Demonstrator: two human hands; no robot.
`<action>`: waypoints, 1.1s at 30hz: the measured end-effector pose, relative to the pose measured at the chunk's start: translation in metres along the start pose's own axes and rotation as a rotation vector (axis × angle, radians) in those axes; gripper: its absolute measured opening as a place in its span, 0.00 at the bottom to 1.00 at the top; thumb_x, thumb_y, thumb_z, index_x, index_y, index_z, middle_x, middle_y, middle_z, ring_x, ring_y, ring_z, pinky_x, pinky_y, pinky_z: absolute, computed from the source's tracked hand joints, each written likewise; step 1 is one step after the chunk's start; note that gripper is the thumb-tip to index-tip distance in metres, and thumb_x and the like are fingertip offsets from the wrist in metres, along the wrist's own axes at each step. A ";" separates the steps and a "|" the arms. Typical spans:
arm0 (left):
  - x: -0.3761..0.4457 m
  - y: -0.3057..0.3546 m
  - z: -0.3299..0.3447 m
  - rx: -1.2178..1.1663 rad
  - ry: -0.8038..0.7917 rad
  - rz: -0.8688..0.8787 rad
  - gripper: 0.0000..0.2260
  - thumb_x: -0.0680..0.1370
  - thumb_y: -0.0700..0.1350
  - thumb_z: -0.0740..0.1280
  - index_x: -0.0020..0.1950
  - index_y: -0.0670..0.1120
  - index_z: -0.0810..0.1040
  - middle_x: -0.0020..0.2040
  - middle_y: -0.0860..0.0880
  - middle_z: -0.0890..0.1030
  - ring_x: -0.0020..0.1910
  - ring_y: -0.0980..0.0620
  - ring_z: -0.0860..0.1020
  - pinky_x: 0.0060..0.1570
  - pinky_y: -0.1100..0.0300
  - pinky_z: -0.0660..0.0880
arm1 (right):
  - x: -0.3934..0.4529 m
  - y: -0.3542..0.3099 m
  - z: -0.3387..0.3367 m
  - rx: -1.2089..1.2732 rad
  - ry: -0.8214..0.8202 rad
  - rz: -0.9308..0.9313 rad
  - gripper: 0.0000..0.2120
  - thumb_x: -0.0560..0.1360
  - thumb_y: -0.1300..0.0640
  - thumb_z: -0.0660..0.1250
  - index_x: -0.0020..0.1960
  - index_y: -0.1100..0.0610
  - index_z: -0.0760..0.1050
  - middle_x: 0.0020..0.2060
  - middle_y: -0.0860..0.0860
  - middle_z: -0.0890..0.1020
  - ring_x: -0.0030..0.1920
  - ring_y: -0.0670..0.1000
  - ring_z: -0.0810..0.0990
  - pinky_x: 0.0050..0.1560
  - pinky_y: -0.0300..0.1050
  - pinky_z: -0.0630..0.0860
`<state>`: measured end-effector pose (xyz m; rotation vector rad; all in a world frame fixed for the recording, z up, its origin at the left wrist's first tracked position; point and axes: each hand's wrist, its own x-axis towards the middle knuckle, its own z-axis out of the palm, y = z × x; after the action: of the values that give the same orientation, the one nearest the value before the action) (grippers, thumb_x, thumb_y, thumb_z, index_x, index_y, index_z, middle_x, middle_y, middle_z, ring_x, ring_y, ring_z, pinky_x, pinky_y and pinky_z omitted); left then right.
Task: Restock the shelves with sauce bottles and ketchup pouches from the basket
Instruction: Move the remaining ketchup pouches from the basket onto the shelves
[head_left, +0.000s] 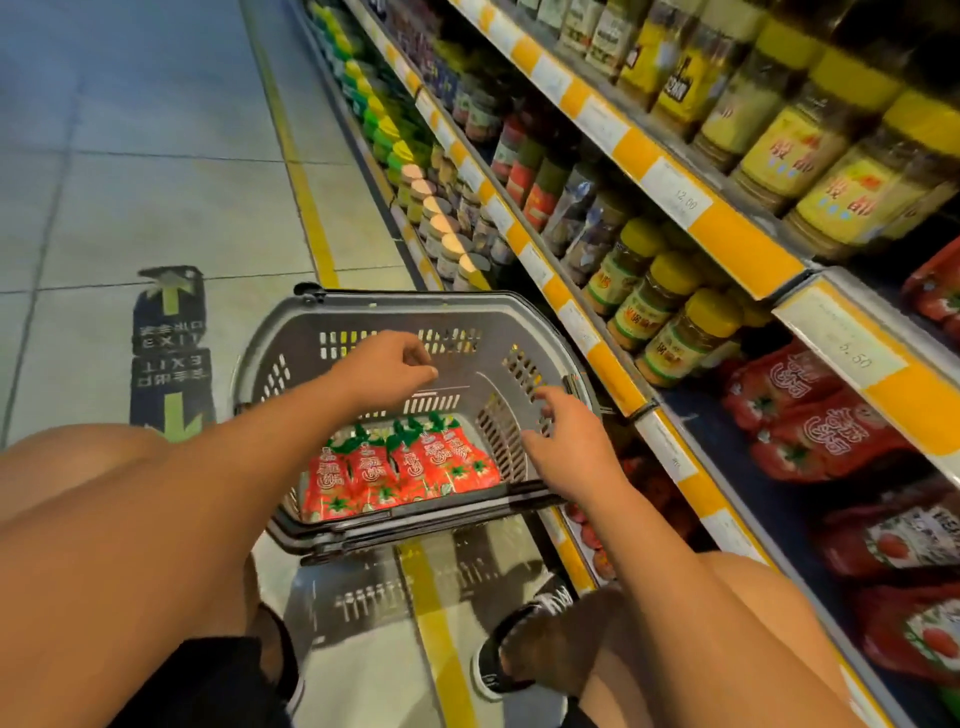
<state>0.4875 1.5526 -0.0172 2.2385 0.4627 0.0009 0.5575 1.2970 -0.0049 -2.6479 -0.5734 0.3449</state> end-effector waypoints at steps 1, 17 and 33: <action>0.002 -0.005 0.001 0.012 0.000 -0.022 0.09 0.79 0.51 0.71 0.56 0.49 0.82 0.49 0.50 0.82 0.49 0.48 0.81 0.53 0.49 0.80 | 0.000 -0.002 0.007 -0.021 -0.041 -0.004 0.28 0.78 0.50 0.70 0.75 0.49 0.68 0.68 0.53 0.75 0.66 0.56 0.77 0.63 0.56 0.76; 0.037 -0.088 0.042 0.142 -0.197 -0.299 0.09 0.78 0.49 0.69 0.51 0.44 0.80 0.48 0.44 0.83 0.47 0.45 0.81 0.50 0.49 0.81 | 0.056 -0.015 0.095 -0.072 -0.363 0.105 0.28 0.77 0.51 0.71 0.75 0.55 0.70 0.67 0.56 0.79 0.60 0.57 0.80 0.55 0.47 0.76; 0.099 -0.161 0.122 0.143 -0.320 -0.571 0.09 0.80 0.47 0.66 0.49 0.41 0.76 0.50 0.39 0.81 0.43 0.44 0.80 0.38 0.55 0.74 | 0.154 0.020 0.178 -0.250 -0.627 0.116 0.21 0.77 0.55 0.70 0.68 0.60 0.75 0.61 0.58 0.81 0.52 0.57 0.79 0.47 0.46 0.73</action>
<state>0.5454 1.5889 -0.2314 2.1129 0.9244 -0.6935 0.6438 1.4077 -0.1950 -2.7947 -0.6802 1.2352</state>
